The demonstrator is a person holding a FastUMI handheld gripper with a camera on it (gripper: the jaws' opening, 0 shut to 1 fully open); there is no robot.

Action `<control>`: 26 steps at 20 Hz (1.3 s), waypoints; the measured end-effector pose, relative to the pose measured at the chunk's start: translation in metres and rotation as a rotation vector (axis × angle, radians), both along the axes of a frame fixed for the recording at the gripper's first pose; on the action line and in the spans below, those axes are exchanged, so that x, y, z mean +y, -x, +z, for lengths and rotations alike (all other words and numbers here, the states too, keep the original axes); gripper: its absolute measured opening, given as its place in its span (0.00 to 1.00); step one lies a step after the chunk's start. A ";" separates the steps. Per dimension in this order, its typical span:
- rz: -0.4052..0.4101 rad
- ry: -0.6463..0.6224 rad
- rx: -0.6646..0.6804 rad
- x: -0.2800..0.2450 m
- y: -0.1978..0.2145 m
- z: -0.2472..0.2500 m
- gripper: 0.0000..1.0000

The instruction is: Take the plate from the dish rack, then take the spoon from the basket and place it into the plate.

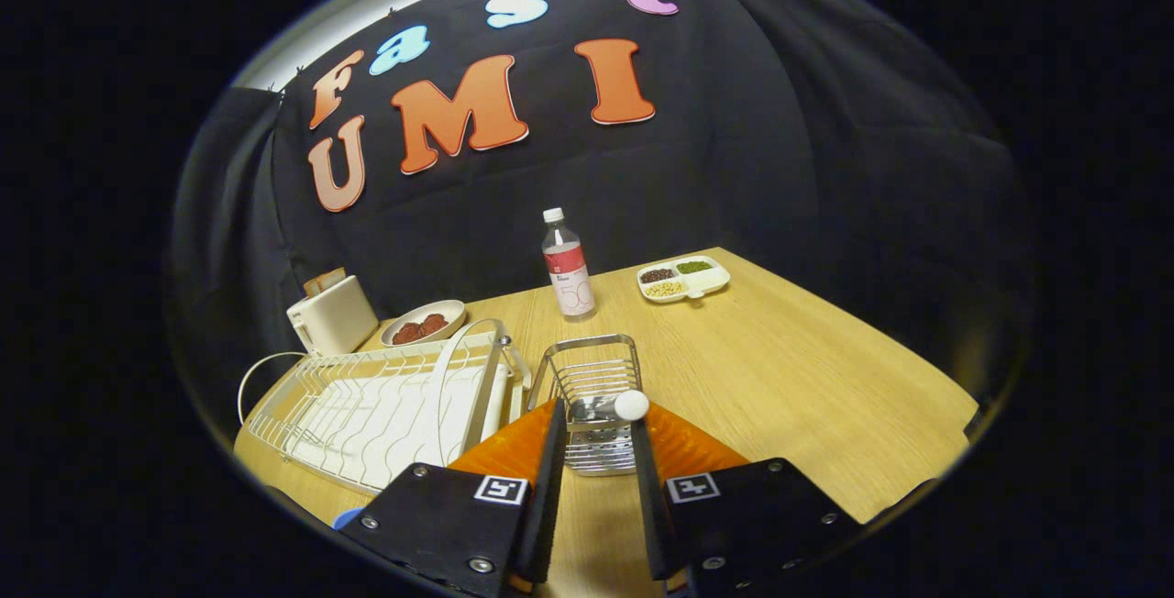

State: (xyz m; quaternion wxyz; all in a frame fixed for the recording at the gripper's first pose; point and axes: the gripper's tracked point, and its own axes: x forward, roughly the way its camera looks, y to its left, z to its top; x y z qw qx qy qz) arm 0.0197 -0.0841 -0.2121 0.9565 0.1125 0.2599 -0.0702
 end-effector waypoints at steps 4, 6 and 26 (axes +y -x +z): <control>-0.016 -0.016 -0.047 0.000 -0.009 0.008 0.21; -0.011 -0.037 -0.046 0.004 -0.008 0.010 0.13; 0.089 -0.110 -0.235 0.026 0.061 0.120 0.09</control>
